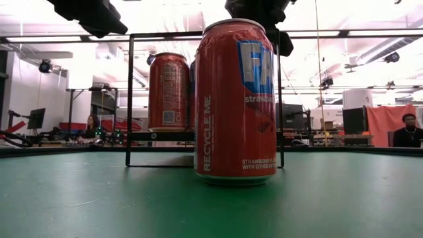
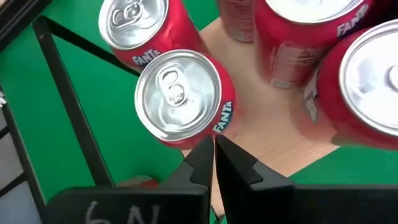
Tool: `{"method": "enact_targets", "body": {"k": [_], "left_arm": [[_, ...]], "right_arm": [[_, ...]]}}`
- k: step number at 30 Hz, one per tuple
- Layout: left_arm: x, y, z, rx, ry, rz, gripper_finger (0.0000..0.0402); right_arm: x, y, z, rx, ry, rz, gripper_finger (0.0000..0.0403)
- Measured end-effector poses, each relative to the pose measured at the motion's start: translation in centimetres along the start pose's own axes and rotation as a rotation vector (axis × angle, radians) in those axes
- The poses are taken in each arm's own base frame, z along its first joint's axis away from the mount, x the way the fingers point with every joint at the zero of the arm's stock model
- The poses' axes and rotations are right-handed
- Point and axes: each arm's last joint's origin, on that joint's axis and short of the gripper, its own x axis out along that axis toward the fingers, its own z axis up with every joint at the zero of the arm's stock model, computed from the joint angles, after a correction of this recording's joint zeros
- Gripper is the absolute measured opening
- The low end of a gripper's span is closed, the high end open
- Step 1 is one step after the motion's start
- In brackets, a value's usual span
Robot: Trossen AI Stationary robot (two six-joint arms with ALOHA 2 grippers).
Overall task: Place canned beverage on shelf
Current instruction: Adjust the orange soda cans
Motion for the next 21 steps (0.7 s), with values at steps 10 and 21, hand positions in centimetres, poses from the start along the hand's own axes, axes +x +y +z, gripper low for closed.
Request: {"method": "enact_targets", "body": {"k": [10, 21], "left_arm": [[0.0, 0.0, -0.1, -0.006, 0.005, 0.001, 0.0], [0.0, 0.0, -0.1, -0.004, 0.01, 0.002, 0.0]], "right_arm": [[0.0, -0.3, -0.1, -0.005, -0.017, -0.051, 0.0009], [2.7, -0.1, -0.5, -0.029, 0.024, -0.081, 0.0009]]}}
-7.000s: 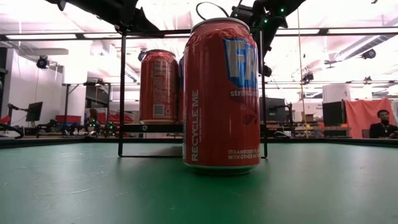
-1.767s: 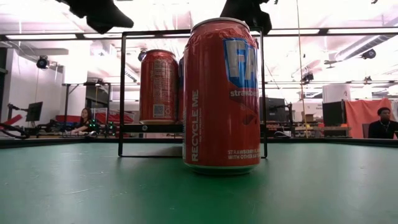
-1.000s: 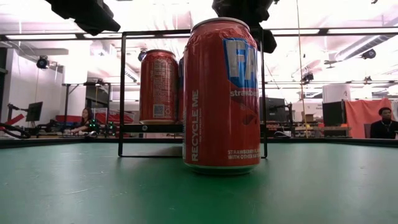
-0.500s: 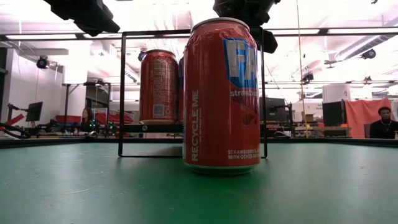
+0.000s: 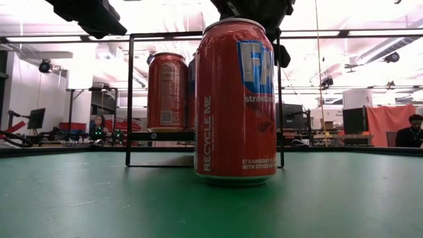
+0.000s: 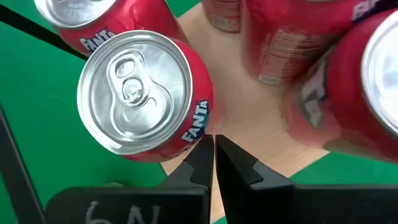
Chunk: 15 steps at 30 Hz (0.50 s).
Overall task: Place canned beverage on shelf
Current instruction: Adjust the orange soda cans
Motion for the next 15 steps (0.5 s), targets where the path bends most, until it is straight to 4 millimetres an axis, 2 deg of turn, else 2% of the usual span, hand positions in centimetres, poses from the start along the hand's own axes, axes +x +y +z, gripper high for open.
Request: {"method": "enact_targets", "body": {"k": [10, 15], "left_arm": [[0.2, -0.1, -0.1, -0.001, 0.01, 0.002, 0.0], [0.3, -0.2, -0.2, -0.02, 0.017, -0.001, 0.0]], "right_arm": [[0.0, 0.1, 0.1, 0.002, -0.008, 0.009, 0.0009], [-1.0, 0.0, 0.2, 0.0, -0.026, 0.023, 0.0009]]}}
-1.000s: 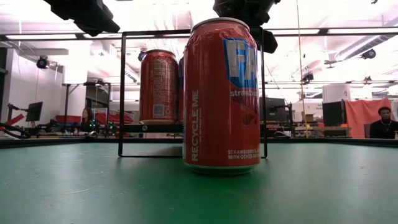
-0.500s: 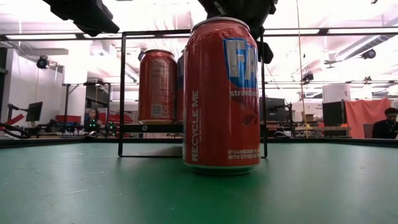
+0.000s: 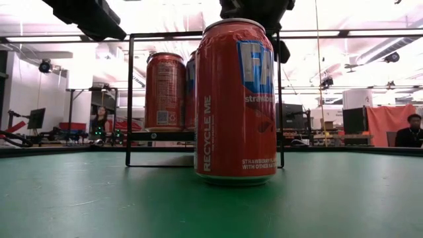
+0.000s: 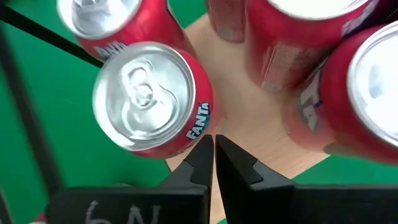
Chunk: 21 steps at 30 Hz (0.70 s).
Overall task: Place canned beverage on shelf
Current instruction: Adjust the orange soda cans, then put the orange soda can on the shelf and aligned with the other orange soda can
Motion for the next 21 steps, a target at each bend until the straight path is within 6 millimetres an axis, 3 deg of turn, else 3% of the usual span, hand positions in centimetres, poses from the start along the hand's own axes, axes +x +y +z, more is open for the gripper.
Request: {"method": "enact_targets", "body": {"k": [10, 21], "left_arm": [[-1.4, -1.1, 0.9, -0.04, -0.124, -0.084, 0.0], [-2.0, -1.7, 1.4, -0.059, -0.194, -0.094, 0.0]], "right_arm": [[-4.7, 0.8, 0.1, -0.007, -0.126, 0.065, 0.0009], [-10.0, 6.3, -0.9, -0.101, -0.241, 0.232, 0.0009]]}}
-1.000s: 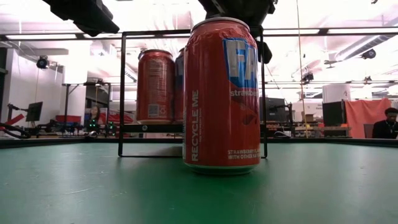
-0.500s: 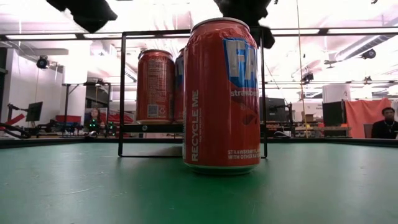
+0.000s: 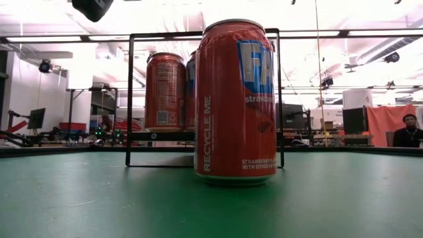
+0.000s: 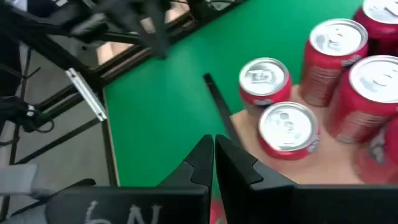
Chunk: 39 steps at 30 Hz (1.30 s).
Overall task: Place canned beverage on shelf
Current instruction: Put the orange soda can on the shelf and aligned with the other orange soda can
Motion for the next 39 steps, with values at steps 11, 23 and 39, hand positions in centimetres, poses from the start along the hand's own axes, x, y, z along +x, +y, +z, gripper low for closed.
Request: {"method": "enact_targets", "body": {"k": [11, 23, 39], "left_arm": [[0.4, 1.2, 0.2, 0.248, -0.016, 0.261, 0.0], [1.7, 0.7, 0.5, 0.197, -0.064, 0.252, 0.0], [1.3, -1.6, 0.5, 0.115, -0.12, 0.151, 0.0]], "right_arm": [[-1.5, 4.0, -2.3, 0.046, 0.017, 0.092, 0.0009], [0.6, 7.4, -7.3, 0.215, 0.188, 0.126, 0.0009], [7.1, 10.3, -9.9, -0.357, 0.358, -0.036, 0.0009]]}}
